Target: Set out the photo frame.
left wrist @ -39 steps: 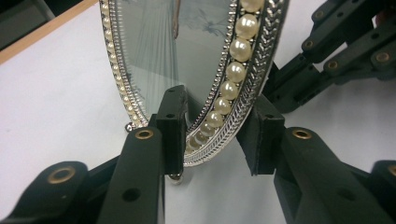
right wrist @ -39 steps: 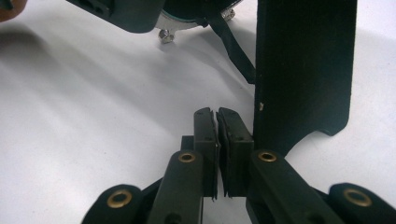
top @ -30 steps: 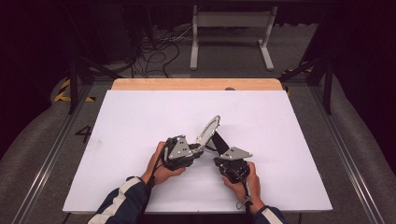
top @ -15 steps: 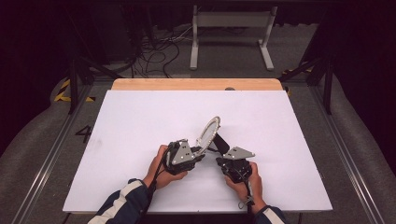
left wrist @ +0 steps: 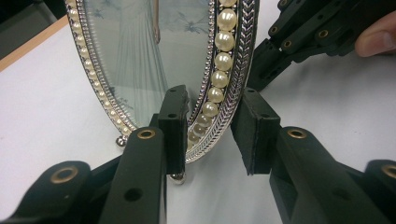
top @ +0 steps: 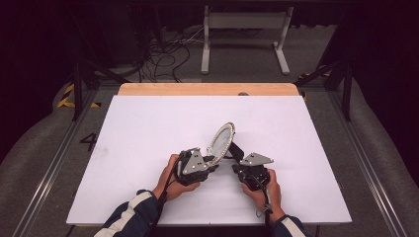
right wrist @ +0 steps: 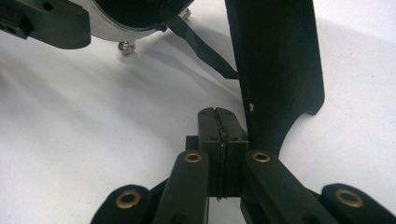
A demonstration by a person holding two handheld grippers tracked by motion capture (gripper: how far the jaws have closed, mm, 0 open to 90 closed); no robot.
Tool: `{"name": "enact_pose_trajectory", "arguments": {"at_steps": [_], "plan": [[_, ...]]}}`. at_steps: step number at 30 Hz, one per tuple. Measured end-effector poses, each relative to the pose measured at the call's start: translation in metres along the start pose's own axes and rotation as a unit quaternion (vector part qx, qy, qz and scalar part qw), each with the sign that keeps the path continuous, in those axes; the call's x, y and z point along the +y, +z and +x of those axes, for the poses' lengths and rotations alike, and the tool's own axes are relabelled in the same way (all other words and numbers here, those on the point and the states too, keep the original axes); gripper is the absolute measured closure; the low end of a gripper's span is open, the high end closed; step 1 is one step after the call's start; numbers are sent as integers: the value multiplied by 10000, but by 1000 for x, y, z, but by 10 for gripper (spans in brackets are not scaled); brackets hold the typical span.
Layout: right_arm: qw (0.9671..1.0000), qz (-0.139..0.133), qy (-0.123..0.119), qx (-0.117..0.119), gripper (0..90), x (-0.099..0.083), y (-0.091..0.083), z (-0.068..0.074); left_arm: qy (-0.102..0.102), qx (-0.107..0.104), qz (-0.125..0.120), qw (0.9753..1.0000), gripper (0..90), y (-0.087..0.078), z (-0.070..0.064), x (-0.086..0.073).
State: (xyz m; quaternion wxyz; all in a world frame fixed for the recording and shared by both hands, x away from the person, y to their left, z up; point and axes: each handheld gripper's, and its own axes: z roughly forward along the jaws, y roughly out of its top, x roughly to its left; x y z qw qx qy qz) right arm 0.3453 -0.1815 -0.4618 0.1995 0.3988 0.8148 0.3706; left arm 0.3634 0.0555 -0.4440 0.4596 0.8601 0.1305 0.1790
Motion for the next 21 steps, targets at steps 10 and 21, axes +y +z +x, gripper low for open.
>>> {"name": "enact_pose_trajectory", "arguments": {"at_steps": [10,21], "plan": [[9998,-98,178,-66,900,2,0,-18,-39,-172,11,9998,668,0,4,-3],[9998,-174,71,-77,865,2,-6,-16,42,-119,28,9999,603,-23,9,-6]]}}
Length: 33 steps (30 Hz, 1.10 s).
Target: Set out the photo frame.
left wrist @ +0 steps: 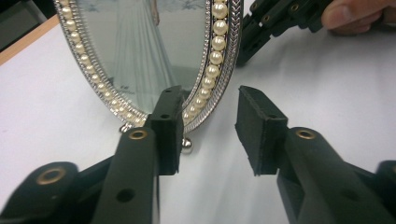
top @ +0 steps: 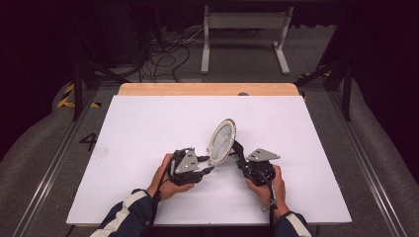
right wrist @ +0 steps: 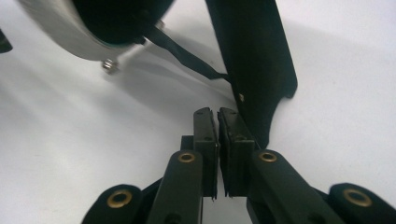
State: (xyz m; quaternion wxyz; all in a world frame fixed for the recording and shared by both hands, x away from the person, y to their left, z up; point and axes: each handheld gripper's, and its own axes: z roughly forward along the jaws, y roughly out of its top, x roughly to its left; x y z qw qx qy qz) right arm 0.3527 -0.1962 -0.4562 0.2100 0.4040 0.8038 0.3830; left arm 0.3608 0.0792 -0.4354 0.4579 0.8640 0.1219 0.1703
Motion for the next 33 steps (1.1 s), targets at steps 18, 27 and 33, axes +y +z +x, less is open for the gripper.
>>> {"name": "enact_pose_trajectory", "arguments": {"at_steps": [18,27,33], "plan": [[9973,-525,-77,514,621,9,-10,29,-472,559,281,9969,218,-63,-2,-47],[9962,-591,221,598,533,19,9,39,-748,846,185,9934,176,-94,-5,-67],[9962,-645,354,472,515,22,23,44,-946,878,337,9911,176,-99,-12,-80]]}}
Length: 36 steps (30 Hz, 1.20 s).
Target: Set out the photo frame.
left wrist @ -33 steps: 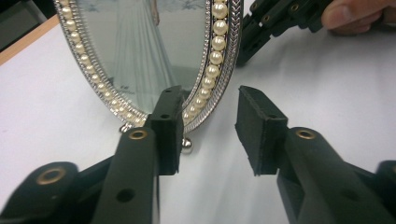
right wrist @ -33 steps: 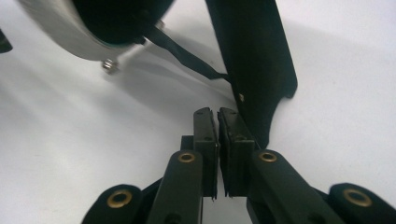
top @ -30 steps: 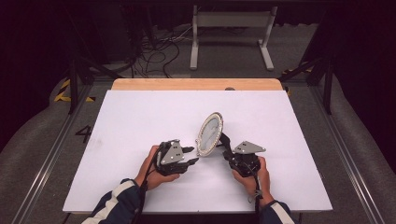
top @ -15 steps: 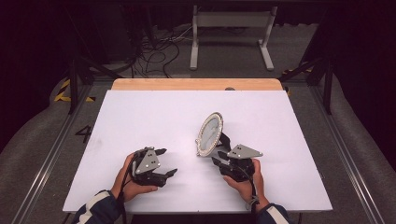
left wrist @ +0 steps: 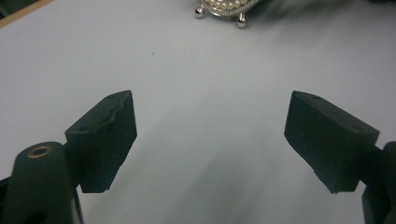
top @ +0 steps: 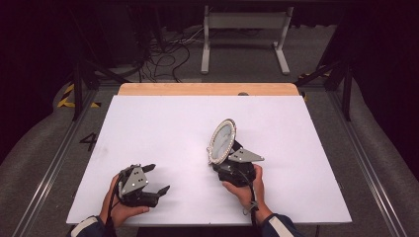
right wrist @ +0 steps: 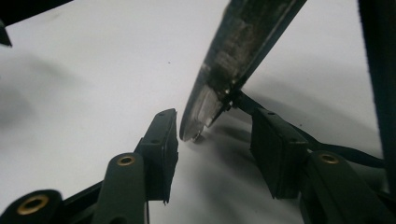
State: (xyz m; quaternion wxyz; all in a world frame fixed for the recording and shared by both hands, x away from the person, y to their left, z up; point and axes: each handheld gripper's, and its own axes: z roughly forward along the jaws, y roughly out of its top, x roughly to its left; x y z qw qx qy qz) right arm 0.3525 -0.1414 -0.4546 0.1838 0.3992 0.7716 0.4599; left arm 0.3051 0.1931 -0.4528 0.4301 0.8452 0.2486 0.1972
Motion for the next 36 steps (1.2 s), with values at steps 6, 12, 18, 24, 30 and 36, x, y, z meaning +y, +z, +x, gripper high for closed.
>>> {"name": "enact_pose_trajectory", "arguments": {"at_steps": [6,12,18,24,30,36], "plan": [[9996,-188,169,-138,513,0,10,0,2,46,-15,10000,175,-1,0,0],[9988,-365,63,-323,582,2,12,6,33,-9,67,10000,176,2,-1,-1],[9990,-326,51,-299,616,2,11,7,29,-21,93,10000,176,3,-1,-1],[9994,-240,54,-234,648,2,8,4,43,-35,153,9999,175,5,0,-1],[9998,-141,93,-78,672,1,2,0,59,-110,199,9997,175,8,-1,-1],[9999,-3,95,85,693,0,-3,-4,130,-202,245,9994,176,13,-3,1]]}}
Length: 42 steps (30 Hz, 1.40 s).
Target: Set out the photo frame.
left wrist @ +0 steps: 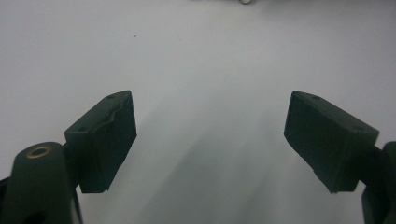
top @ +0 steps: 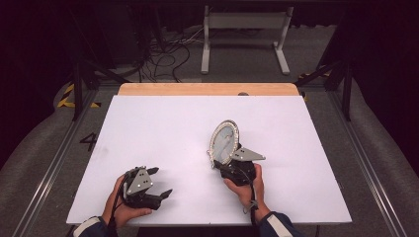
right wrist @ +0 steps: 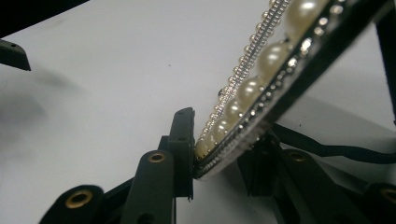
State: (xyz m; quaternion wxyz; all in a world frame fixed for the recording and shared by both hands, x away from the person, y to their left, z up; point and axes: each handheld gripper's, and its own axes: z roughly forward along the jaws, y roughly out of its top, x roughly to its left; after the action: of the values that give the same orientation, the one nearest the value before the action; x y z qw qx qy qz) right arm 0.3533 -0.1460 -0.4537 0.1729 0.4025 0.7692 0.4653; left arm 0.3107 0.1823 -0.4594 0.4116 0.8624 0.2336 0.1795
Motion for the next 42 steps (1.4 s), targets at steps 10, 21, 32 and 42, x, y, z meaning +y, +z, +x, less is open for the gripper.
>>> {"name": "enact_pose_trajectory", "arguments": {"at_steps": [10,21,32,42], "plan": [[9999,118,-49,114,730,-3,-10,-2,73,-130,-22,9999,175,6,-1,5],[9995,181,-63,246,756,-8,-21,-4,193,-296,-37,9994,173,18,-2,13],[9991,289,-52,321,785,-13,-31,-5,197,-437,-79,9988,173,30,2,22],[9999,-42,19,149,636,-9,-39,-4,120,-528,-208,9983,173,50,17,42]]}}
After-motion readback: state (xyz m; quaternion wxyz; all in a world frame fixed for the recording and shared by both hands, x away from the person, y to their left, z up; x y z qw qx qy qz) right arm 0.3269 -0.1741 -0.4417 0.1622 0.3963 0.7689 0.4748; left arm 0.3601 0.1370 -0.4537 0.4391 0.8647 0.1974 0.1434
